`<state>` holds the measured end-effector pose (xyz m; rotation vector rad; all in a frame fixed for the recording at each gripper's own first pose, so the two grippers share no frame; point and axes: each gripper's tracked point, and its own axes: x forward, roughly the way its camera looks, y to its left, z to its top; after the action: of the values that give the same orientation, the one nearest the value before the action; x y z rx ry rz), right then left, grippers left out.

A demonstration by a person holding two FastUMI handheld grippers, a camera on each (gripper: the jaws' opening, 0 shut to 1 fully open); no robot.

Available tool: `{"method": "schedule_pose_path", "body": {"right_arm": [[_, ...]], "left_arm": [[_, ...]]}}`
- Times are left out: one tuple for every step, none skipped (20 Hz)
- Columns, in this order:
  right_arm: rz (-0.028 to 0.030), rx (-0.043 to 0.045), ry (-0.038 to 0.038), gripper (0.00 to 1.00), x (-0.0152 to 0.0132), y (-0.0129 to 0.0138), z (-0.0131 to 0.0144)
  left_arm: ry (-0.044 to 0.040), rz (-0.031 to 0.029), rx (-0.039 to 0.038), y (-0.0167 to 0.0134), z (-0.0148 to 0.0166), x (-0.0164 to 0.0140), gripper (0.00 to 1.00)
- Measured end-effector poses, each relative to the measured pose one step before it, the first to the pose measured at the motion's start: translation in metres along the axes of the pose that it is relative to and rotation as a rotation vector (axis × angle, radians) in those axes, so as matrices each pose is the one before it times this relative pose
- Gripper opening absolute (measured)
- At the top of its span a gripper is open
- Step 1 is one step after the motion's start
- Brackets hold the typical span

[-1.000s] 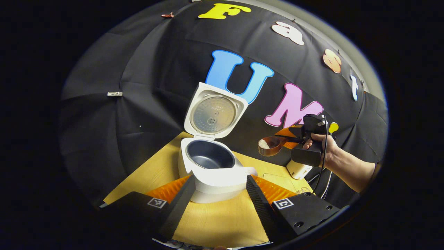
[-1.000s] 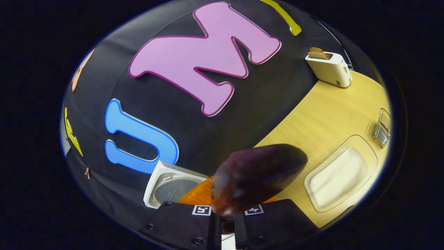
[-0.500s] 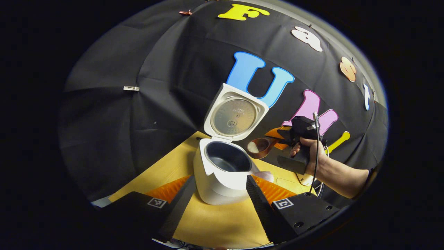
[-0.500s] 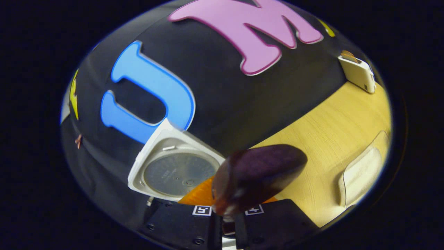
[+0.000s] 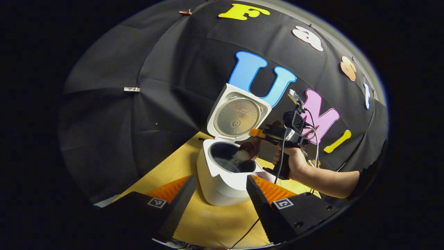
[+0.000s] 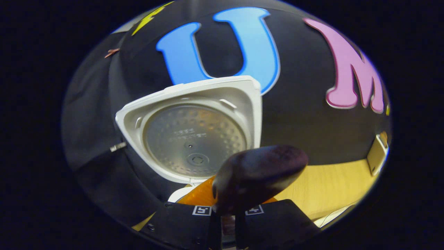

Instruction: Close the left gripper, press the button to open the rice cooker; take a wooden spoon from the chopstick holder with the right hand, scoop a spoonful of rice and pour it into the rice cooker, then put the wooden spoon back into the chopstick holder.

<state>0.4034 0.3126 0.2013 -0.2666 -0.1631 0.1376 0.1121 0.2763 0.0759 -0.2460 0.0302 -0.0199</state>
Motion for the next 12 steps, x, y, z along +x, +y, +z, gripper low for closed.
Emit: {"method": "schedule_pose_path", "body": {"right_arm": [[0.01655, -0.11029, -0.01706, 0.07, 0.00074, 0.01059, -0.00085], [0.01586, -0.10960, -0.02858, 0.07, -0.00118, 0.00851, 0.00335], [0.01973, -0.09129, -0.03256, 0.07, -0.00206, 0.01216, 0.00328], [0.01281, -0.06990, -0.01820, 0.07, -0.00235, 0.00803, 0.00147], [0.01397, -0.04232, -0.00141, 0.07, -0.00414, 0.00689, -0.00051], [0.00866, -0.01641, 0.00655, 0.08, -0.00304, 0.00350, -0.00026], [0.00358, 0.00851, -0.00505, 0.08, -0.00256, -0.00110, 0.00440], [0.00015, 0.01925, 0.00657, 0.08, 0.00232, -0.00109, -0.00178], [-0.00274, 0.02495, 0.01637, 0.08, 0.00035, -0.00163, -0.00317], [-0.00486, 0.02715, 0.01222, 0.08, 0.00041, -0.00324, -0.00183], [-0.00409, 0.03068, 0.00877, 0.08, 0.00065, -0.00262, 0.00041], [-0.00584, 0.03336, 0.00526, 0.08, -0.00152, -0.00487, 0.00149]], "left_arm": [[0.00183, 0.00362, -0.00065, 0.00326, -0.00026, 0.00025, 0.95], [-0.00125, 0.00263, 0.00013, 0.00233, 0.00027, 0.00000, 0.95], [-0.00469, 0.00339, 0.00152, 0.00180, 0.00027, -0.00084, 0.95], [-0.00470, 0.00039, -0.00076, 0.00119, 0.00116, -0.00032, 0.95], [-0.00482, -0.00041, -0.00420, 0.00066, 0.00014, 0.00049, 0.95], [-0.00470, 0.00037, -0.00624, 0.00038, 0.00101, 0.00047, 0.95], [-0.00487, -0.00016, -0.00680, -0.00004, 0.00125, 0.00013, 0.95], [-0.00484, 0.00187, -0.00515, 0.00079, 0.00064, 0.00046, 0.95], [-0.00435, 0.00267, -0.00598, 0.00019, 0.00071, -0.00149, 0.95], [-0.00664, 0.00269, -0.00503, 0.00135, 0.00148, -0.00139, 0.95], [-0.00564, 0.00280, -0.00302, 0.00011, 0.00093, -0.00114, 0.95], [-0.00538, 0.00272, -0.00148, -0.00081, 0.00138, -0.00214, 0.95]]}}
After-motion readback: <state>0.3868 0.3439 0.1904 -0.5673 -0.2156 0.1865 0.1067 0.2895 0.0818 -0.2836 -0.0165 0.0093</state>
